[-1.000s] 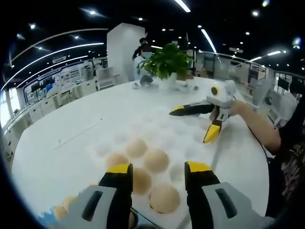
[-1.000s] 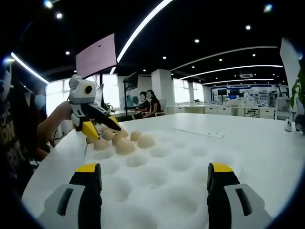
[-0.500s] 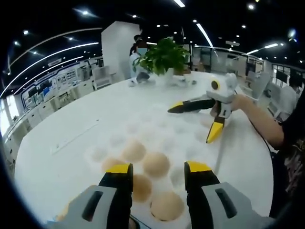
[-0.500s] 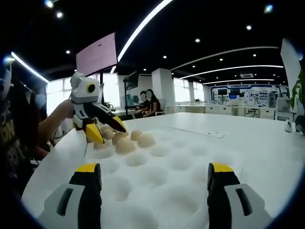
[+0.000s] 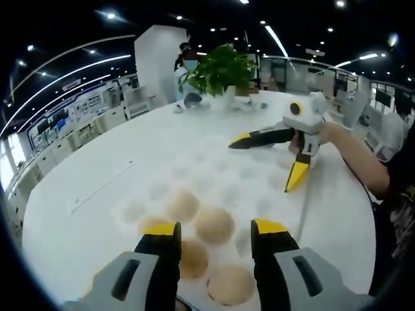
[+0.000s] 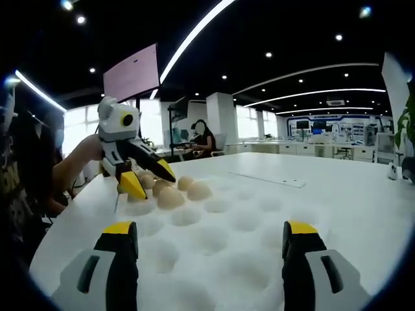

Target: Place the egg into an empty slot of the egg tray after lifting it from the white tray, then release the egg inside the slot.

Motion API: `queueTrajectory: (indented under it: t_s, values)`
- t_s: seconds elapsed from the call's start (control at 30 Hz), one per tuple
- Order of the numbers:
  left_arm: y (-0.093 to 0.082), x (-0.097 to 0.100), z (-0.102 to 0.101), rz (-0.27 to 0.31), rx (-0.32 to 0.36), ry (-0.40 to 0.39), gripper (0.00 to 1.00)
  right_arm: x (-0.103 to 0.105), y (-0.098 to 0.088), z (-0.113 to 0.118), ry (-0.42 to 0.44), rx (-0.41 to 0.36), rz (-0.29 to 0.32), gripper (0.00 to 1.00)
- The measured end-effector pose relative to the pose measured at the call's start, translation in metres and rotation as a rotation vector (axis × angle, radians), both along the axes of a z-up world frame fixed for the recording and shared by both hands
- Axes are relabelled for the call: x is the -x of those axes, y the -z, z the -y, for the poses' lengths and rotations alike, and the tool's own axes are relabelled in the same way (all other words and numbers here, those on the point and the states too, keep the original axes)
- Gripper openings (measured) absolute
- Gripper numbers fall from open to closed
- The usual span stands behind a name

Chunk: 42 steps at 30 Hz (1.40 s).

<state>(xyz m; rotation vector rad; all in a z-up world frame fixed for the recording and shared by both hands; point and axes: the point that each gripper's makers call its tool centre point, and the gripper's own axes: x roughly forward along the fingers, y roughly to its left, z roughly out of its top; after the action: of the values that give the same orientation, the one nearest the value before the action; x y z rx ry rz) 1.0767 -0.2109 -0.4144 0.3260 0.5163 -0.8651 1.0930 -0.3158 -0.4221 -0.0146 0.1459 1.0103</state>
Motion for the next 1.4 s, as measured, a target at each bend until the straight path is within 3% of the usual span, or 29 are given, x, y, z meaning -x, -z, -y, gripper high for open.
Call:
queueTrajectory:
  t_s: [0.7, 1.4]
  values:
    - [0.016, -0.009, 0.017, -0.043, -0.021, 0.033, 0.41, 0.0, -0.001, 0.001, 0.002, 0.0, 0.0, 0.96]
    - [0.018, -0.01, 0.021, -0.073, -0.005, 0.023, 0.38, 0.001, -0.001, 0.002, 0.003, -0.001, 0.0, 0.96]
